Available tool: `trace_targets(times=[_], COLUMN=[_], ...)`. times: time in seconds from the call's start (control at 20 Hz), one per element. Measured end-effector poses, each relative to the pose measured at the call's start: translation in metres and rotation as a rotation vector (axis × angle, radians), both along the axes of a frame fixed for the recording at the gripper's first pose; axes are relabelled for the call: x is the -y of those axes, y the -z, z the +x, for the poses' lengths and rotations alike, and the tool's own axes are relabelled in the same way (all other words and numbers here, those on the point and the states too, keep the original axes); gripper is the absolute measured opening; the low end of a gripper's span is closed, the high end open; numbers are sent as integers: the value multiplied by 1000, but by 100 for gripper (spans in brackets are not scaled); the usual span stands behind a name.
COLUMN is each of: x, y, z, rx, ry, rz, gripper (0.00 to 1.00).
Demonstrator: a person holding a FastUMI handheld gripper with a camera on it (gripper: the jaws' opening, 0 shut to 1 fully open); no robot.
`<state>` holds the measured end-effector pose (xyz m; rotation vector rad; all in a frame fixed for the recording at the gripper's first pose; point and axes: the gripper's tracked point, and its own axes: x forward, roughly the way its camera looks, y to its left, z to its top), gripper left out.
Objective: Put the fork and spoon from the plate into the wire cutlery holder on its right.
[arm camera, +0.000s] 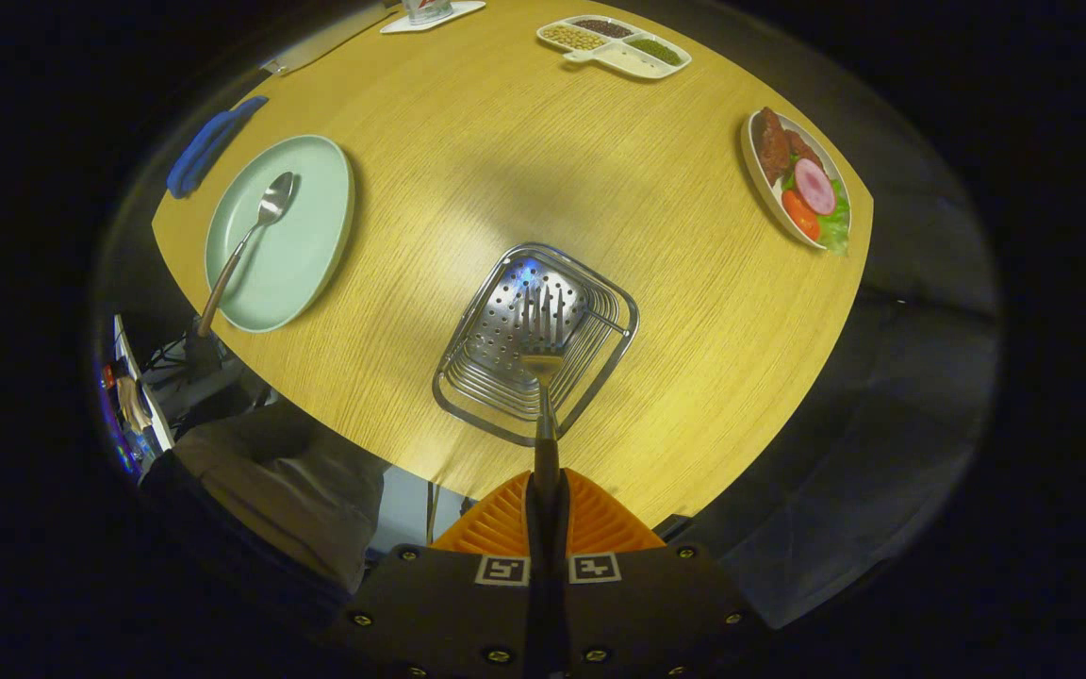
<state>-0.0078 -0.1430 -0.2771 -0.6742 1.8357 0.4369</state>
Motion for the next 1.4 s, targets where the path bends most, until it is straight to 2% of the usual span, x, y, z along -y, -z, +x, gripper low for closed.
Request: trace_targets(times=[0.2, 0.4, 0.5, 0.75, 1.05, 1.25, 1.4], x=[-1, -6, -10, -16, -20, -21, -45], y=[8, 10, 9, -11, -33, -39, -55], z=[7, 20, 19, 33, 36, 38, 27], rx=[-20, 15, 24, 128, 244, 323, 379], ry=[2, -1, 27, 63, 133, 216, 263], rz=[-15, -13, 9, 64, 141, 179, 250], gripper=[1, 8, 11, 11, 12, 15, 15])
